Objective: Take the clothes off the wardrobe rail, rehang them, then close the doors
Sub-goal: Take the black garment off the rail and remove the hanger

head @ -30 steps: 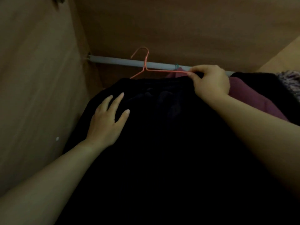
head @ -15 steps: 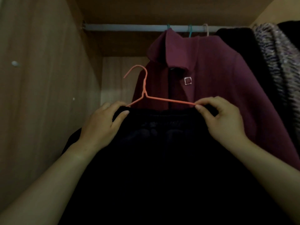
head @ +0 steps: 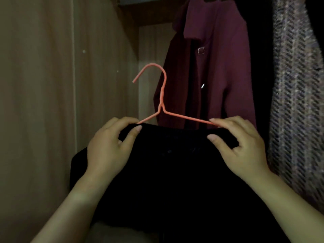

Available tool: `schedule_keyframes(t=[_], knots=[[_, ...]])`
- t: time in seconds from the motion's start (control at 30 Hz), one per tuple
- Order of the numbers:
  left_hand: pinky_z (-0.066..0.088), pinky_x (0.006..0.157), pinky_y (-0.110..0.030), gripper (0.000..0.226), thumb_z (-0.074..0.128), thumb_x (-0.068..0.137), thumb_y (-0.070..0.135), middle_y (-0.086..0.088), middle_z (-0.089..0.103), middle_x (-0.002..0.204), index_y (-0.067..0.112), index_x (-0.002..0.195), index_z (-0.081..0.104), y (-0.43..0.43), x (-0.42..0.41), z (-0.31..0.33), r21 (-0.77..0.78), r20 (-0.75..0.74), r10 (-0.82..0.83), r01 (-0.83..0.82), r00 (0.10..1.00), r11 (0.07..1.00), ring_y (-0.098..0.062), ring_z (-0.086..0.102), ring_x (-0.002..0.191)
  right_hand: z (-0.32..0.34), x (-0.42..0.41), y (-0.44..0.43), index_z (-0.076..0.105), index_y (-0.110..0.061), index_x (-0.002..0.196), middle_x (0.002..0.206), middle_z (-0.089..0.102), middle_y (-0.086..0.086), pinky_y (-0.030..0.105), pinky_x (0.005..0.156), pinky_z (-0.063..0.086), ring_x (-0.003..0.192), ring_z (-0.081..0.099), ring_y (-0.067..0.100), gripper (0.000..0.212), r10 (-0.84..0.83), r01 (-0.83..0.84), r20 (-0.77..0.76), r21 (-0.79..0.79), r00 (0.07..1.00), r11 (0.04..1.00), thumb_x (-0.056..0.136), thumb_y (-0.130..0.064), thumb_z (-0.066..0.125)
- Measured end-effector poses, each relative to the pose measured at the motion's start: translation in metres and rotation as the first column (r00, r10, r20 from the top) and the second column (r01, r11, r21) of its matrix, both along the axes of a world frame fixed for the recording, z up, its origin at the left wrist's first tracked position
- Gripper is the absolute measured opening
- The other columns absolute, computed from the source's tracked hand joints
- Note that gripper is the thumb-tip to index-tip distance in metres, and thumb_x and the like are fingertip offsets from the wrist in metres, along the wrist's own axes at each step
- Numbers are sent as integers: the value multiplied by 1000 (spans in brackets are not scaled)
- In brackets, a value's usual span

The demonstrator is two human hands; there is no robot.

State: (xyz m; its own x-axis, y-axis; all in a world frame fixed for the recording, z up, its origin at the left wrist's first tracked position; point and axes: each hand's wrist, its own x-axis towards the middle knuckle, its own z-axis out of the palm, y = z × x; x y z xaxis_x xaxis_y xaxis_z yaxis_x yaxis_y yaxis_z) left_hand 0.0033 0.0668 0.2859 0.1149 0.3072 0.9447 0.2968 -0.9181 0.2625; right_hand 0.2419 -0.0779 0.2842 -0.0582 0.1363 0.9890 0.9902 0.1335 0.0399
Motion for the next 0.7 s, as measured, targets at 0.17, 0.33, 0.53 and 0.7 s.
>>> schedule_keyframes(t=[0.17, 0.33, 0.53, 0.7], knots=[[47, 71, -35, 20, 51, 86, 46, 12, 61, 90, 37, 101, 61, -72, -55, -19, -21, -1, 51, -51, 999, 998, -7, 57, 81, -16, -43, -48, 67, -17, 112, 92, 61, 4, 32, 72, 48, 81, 58, 24, 41, 5, -7, 65, 29, 998, 1000, 83, -46, 65], [42, 68, -25, 17, 53, 88, 40, 12, 61, 89, 35, 100, 63, -126, -94, -34, -27, -41, 67, -68, 997, 997, -6, 55, 79, -37, -78, -97, 67, -17, 112, 89, 62, 7, 34, 66, 50, 77, 59, 24, 37, -19, 15, 66, 60, 998, 998, 83, -40, 69], [39, 68, -15, 16, 52, 87, 41, 13, 61, 85, 36, 97, 63, -177, -144, -109, -187, -156, -81, 51, 984, 981, -6, 55, 76, -112, -138, -170, 66, -24, 111, 84, 62, 5, 36, 62, 50, 72, 57, 22, 30, -130, 130, 0, -36, 991, 991, 85, -38, 67], [39, 64, -21, 17, 54, 88, 37, 10, 60, 84, 30, 97, 66, -223, -200, -157, -276, -182, -199, 145, 963, 950, -10, 53, 72, -165, -210, -236, 65, -23, 110, 82, 62, 7, 29, 62, 46, 66, 54, 22, 24, -212, 203, -75, -116, 974, 972, 87, -28, 68]])
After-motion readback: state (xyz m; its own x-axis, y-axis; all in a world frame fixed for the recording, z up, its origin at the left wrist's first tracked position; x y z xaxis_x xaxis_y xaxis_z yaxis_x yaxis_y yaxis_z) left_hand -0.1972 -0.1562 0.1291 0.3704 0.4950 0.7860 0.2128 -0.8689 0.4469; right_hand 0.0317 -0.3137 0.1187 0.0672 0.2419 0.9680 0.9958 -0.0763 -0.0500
